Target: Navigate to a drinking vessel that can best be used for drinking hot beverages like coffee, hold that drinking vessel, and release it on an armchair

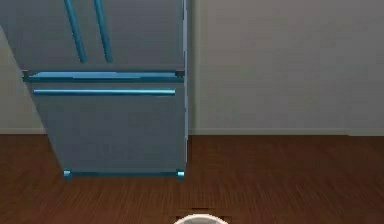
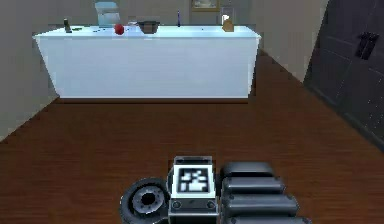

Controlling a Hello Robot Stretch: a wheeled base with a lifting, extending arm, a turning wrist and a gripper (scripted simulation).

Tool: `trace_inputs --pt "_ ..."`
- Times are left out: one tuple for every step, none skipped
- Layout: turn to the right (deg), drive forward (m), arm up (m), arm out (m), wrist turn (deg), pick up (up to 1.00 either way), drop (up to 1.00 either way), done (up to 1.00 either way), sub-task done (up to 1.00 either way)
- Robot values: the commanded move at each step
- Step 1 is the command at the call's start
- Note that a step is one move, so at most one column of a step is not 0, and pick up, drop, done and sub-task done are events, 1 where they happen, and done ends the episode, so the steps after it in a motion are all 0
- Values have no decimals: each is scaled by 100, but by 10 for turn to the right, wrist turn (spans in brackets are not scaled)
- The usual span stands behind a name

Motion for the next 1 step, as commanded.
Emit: trace_inputs --pt "450 0 0 0 0 0 0 0 0"
